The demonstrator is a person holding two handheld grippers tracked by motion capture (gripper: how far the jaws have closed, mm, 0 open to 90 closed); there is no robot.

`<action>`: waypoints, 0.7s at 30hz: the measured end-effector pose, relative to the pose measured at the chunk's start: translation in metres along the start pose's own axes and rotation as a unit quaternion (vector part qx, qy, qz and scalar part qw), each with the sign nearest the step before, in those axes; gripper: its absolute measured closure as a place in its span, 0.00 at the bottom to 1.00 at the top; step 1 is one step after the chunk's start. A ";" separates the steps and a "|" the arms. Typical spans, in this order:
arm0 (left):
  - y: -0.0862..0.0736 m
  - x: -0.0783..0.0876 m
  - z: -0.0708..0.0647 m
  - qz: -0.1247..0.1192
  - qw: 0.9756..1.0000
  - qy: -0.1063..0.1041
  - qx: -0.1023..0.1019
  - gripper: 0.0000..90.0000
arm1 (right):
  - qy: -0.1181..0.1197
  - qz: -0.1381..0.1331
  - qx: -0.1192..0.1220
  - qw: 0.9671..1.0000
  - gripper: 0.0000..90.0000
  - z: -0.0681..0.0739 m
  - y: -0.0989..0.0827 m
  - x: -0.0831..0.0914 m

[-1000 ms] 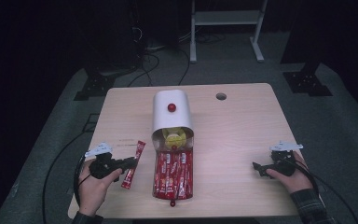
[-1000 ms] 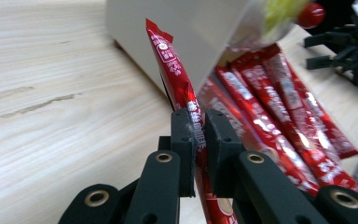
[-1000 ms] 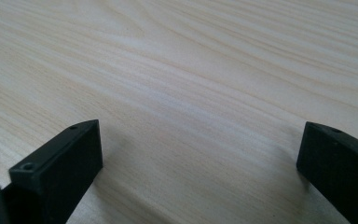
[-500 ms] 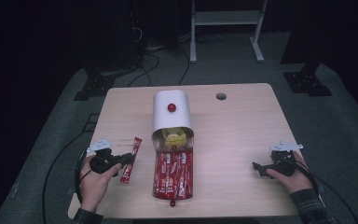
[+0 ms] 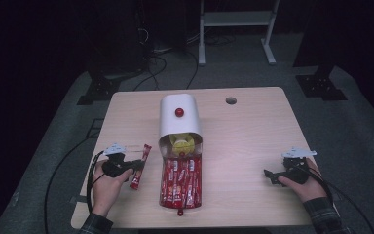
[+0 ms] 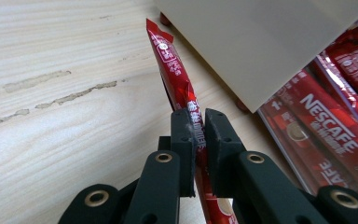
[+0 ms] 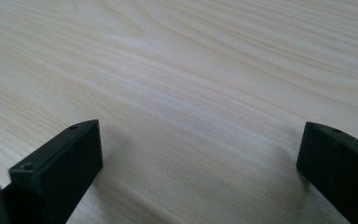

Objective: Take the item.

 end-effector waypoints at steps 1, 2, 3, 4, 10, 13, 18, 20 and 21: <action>0.000 -0.001 0.000 0.001 1.000 -0.001 0.004 0.92 | 0.000 0.000 0.000 1.000 0.00 0.000 0.000 0.000; 0.000 -0.004 0.001 0.004 1.000 0.001 0.003 0.92 | 0.000 0.000 0.000 1.000 0.00 0.000 0.000 0.000; 0.000 -0.006 0.001 0.006 1.000 0.001 0.004 0.92 | 0.000 0.000 0.000 1.000 0.00 0.000 0.000 0.000; 0.000 -0.009 0.001 0.011 1.000 0.001 0.004 0.92 | 0.000 0.000 0.000 1.000 0.00 0.000 0.000 0.000; -0.005 -0.018 0.003 0.034 0.999 0.005 0.006 0.92 | 0.000 0.000 0.000 1.000 0.00 0.000 0.000 0.000; -0.006 -0.020 0.003 0.042 0.999 0.009 0.004 0.92 | 0.000 0.000 0.000 1.000 0.00 0.000 0.000 0.000; -0.008 -0.025 0.004 0.051 0.999 0.013 0.002 0.92 | 0.000 0.000 0.000 1.000 0.00 0.000 0.000 0.000; -0.009 -0.026 0.005 0.054 0.998 0.016 0.003 0.92 | 0.000 0.000 0.000 1.000 0.00 0.000 0.000 0.000; -0.009 -0.027 0.005 0.055 0.998 0.016 0.002 0.92 | 0.000 0.000 0.000 1.000 0.00 0.000 0.000 0.000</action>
Point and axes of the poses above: each handheld gripper's, and its own axes: x roughly backward along the jaws, y roughly out of its top, z roughly to its left, the point moved 4 cm from there along -x, roughly forward along the jaws, and after that the axes turned 6 degrees about z, right-handed, at the moved point
